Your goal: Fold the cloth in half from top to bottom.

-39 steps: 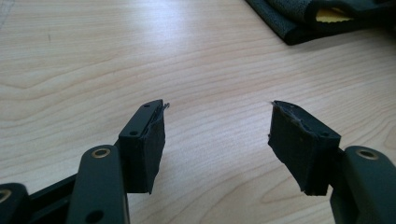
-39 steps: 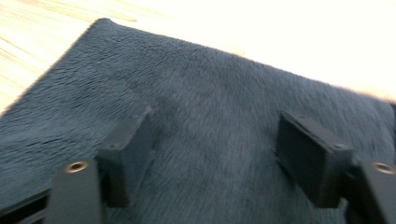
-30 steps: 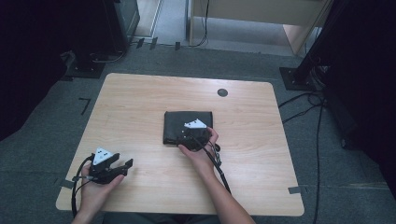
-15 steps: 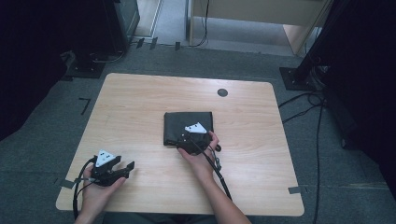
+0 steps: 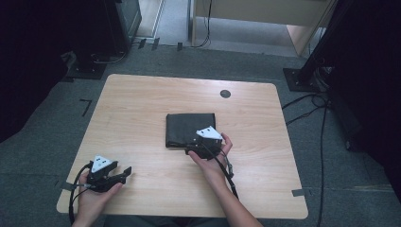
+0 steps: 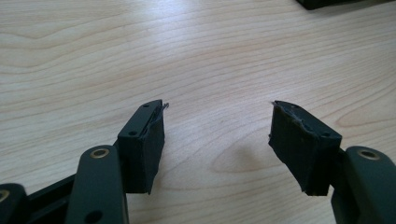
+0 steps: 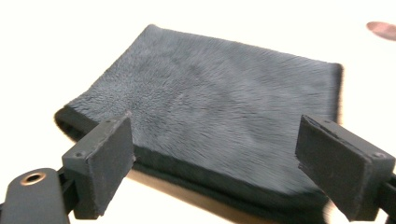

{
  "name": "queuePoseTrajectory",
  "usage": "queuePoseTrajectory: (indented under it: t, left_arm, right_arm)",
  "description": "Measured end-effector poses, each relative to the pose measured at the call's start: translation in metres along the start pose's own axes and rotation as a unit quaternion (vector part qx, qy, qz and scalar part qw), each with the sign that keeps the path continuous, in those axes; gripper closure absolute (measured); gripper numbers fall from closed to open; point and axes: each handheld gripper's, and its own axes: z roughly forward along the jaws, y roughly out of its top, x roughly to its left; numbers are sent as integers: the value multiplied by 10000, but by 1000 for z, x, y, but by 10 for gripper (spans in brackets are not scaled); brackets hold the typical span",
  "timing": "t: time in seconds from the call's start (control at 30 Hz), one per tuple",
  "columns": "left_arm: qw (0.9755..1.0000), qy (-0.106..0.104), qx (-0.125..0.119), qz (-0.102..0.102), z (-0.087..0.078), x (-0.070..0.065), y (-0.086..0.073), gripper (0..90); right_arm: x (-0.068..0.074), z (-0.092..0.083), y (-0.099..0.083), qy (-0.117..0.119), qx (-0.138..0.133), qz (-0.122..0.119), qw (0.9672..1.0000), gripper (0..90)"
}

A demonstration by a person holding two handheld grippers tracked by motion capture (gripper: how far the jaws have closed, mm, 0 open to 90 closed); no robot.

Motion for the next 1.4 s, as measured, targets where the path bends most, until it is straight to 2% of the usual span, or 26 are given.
queuePoseTrajectory:
  t: [0.03, 0.17, 0.23, 0.47, 0.6, 0.73, 0.8, 0.83, 0.9, 0.93, 0.97, 1.0, 1.03, 1.1, 1.17, 1.3, 1.4]
  left_arm:
    - [10000, 13, 15, 19, -1, 1, -1, 357]
    - [9999, 59, 52, 81, -4, 2, -4, 346]
    - [9999, 68, 60, 44, -6, 4, -5, 335]
    - [9998, 187, 110, -31, -12, 14, -11, 293]
    - [9996, 247, 140, -46, -14, 19, -13, 279]
    - [9992, 361, 192, 41, -16, 22, -15, 257]
    - [9990, 412, 195, 27, -17, 24, -16, 244]
    - [9984, 494, 264, 64, -17, 26, -16, 190]
    - [9982, 526, 283, 90, -17, 26, -16, 172]
    - [9974, 600, 337, 200, -16, 26, -16, 146]
    - [9974, 600, 337, 200, -16, 26, -16, 132]
    - [9969, 624, 368, 296, -14, 24, -17, 120]
    - [9970, 610, 362, 300, -14, 24, -17, 106]
    - [9972, 598, 331, 308, -14, 25, -18, 101]
    - [9972, 603, 316, 303, -14, 25, -18, 94]
    - [9974, 640, 209, 264, -12, 24, -20, 85]
    - [9973, 653, 211, 257, -12, 24, -19, 85]
  right_arm:
    - [-9, -16, 1, 33, -102, -33, 9999, 102]
    - [-30, -45, -3, -43, -126, -15, 9999, 90]
    - [-42, -59, -9, -114, -121, -11, 9999, 86]
    - [-95, -105, -48, -496, -25, 121, 9987, 62]
    - [-129, -128, -74, -727, 98, 432, 9964, 62]
    - [-152, -143, -97, -941, 307, 559, 9935, 46]
    - [-156, -145, -101, -953, 334, 571, 9932, 38]
    - [-165, -151, -111, -999, 409, 591, 9924, 32]
    - [-170, -153, -115, -1009, 446, 619, 9920, 29]
    - [-179, -155, -124, -1054, 537, 727, 9903, 29]
    - [-179, -155, -124, -1054, 537, 727, 9903, 29]
    - [-185, -156, -131, -1114, 601, 774, 9889, 29]
    - [-187, -156, -134, -1106, 649, 869, 9879, 29]
    - [-189, -159, -135, -1062, 585, 918, 9884, 29]
    - [-188, -159, -136, -1054, 586, 842, 9891, 28]
    - [-183, -159, -140, -1117, 750, 738, 9882, 34]
    - [-183, -157, -140, -1155, 821, 760, 9870, 29]
